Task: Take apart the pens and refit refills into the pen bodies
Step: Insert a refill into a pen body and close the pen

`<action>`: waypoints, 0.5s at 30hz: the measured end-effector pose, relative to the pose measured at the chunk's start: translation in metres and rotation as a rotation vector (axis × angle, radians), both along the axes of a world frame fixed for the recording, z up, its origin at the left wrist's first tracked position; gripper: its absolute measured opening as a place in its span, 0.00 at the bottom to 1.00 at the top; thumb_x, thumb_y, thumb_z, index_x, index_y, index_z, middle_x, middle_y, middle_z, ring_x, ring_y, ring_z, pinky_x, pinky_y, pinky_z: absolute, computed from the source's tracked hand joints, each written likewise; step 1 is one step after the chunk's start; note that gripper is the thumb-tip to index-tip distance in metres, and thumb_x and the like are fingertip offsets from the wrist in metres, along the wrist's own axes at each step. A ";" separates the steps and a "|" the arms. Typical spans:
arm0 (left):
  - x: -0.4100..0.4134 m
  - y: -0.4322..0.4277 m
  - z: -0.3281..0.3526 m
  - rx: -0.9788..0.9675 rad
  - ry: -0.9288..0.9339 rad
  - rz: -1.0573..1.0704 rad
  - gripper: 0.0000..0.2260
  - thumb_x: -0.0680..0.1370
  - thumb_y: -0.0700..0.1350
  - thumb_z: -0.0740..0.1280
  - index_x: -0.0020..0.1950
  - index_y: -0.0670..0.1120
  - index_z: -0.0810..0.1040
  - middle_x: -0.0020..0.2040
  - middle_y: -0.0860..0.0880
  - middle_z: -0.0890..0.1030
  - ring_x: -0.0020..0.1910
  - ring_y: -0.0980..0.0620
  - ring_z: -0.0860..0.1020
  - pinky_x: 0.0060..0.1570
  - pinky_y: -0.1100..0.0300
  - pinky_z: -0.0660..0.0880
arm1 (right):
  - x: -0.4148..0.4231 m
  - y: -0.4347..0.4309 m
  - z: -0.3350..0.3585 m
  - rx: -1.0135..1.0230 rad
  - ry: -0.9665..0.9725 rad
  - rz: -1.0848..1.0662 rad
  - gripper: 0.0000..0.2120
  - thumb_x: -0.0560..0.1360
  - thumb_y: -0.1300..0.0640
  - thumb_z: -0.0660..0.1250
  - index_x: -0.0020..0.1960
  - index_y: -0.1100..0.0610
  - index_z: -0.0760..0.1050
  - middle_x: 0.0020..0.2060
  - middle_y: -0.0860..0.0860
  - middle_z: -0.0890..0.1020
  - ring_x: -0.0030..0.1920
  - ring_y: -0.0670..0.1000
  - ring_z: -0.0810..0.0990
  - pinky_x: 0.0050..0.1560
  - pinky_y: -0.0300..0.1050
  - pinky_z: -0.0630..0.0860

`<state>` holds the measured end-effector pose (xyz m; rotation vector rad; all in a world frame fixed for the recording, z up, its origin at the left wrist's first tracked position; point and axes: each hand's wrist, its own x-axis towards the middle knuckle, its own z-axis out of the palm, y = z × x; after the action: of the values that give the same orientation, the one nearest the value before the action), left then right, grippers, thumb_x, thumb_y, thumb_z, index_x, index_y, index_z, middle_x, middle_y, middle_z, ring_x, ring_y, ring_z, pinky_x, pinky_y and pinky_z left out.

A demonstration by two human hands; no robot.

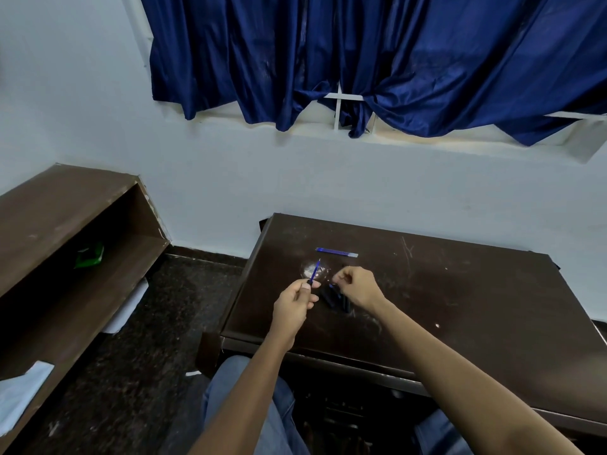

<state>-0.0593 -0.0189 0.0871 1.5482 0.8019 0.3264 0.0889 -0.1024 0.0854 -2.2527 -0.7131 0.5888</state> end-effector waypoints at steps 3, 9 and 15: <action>0.002 0.005 -0.009 0.005 0.029 0.005 0.12 0.81 0.48 0.57 0.50 0.56 0.80 0.40 0.54 0.80 0.39 0.59 0.76 0.40 0.64 0.70 | 0.014 0.002 -0.024 -0.150 0.014 -0.046 0.12 0.73 0.69 0.60 0.50 0.63 0.81 0.51 0.58 0.83 0.53 0.55 0.80 0.55 0.41 0.74; 0.005 0.018 -0.027 -0.011 0.095 0.000 0.12 0.82 0.49 0.57 0.53 0.55 0.80 0.44 0.53 0.81 0.43 0.58 0.77 0.44 0.63 0.71 | 0.028 0.020 -0.051 -0.301 -0.027 -0.027 0.09 0.73 0.64 0.64 0.51 0.58 0.79 0.54 0.58 0.80 0.54 0.60 0.80 0.56 0.53 0.78; 0.007 0.028 -0.039 -0.049 0.155 0.002 0.11 0.82 0.50 0.57 0.53 0.56 0.79 0.46 0.52 0.81 0.45 0.57 0.77 0.45 0.63 0.72 | 0.034 0.046 -0.058 -0.442 -0.129 0.057 0.12 0.77 0.61 0.62 0.60 0.59 0.75 0.56 0.59 0.79 0.57 0.62 0.79 0.55 0.56 0.78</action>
<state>-0.0525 0.0090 0.0485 1.5405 0.9255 0.1885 0.1226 -0.0561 0.0270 -2.7054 -0.7715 0.6874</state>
